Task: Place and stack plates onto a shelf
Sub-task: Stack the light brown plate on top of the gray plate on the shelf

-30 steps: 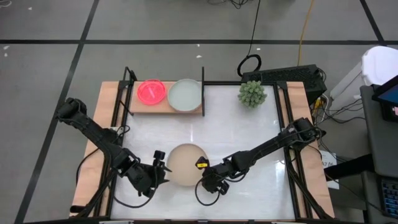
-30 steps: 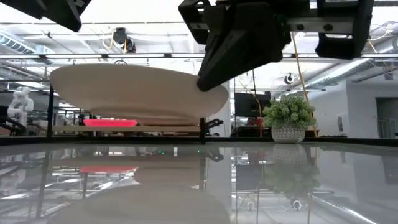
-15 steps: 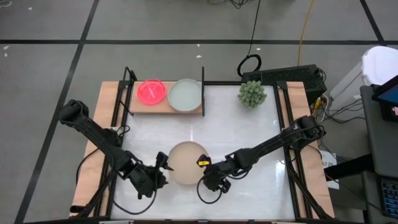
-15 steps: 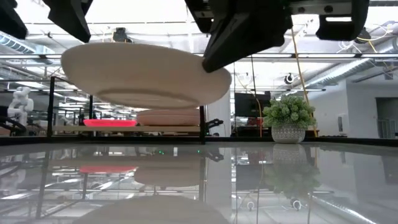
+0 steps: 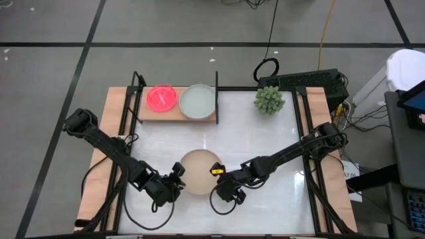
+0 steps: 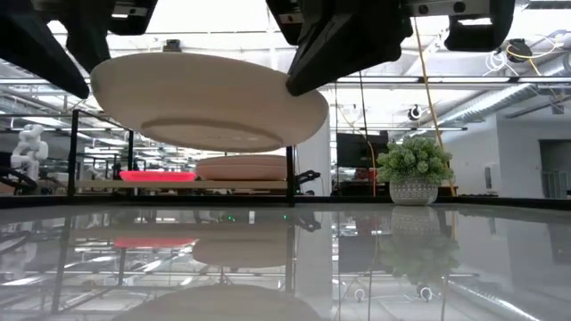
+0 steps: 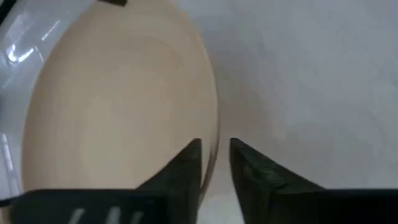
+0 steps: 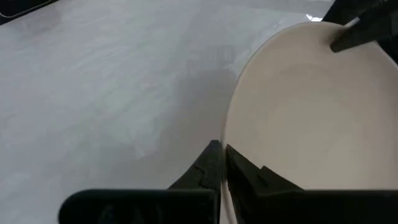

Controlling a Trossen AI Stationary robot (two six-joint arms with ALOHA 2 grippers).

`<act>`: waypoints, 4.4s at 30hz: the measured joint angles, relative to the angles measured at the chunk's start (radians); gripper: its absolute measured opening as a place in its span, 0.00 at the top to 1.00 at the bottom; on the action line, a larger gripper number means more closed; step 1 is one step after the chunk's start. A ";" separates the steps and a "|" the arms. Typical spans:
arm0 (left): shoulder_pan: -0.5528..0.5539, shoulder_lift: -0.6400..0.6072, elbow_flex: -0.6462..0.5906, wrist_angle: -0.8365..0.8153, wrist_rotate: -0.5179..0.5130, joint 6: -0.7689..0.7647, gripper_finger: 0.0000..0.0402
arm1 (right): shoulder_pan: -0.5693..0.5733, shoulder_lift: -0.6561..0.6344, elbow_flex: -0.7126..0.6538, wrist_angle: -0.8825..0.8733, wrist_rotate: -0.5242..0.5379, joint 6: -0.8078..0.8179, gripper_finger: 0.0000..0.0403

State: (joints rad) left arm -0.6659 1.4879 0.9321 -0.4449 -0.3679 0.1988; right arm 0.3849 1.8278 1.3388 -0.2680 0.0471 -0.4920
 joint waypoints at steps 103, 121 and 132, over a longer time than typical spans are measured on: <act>1.104 -0.154 -0.063 0.192 0.392 0.432 0.97 | 0.138 -0.459 -0.406 0.306 0.262 0.426 1.00; 1.094 -0.035 -0.064 0.263 0.367 0.369 0.94 | 0.138 -0.459 -0.406 0.305 0.261 0.427 1.00; 1.038 -0.035 -0.064 0.261 0.367 0.328 0.87 | 0.138 -0.459 -0.406 0.305 0.261 0.427 1.00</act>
State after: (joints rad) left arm 0.3724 1.4532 0.8680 -0.1838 -0.0006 0.5268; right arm 0.5224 1.3693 0.9325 0.0368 0.3084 -0.0647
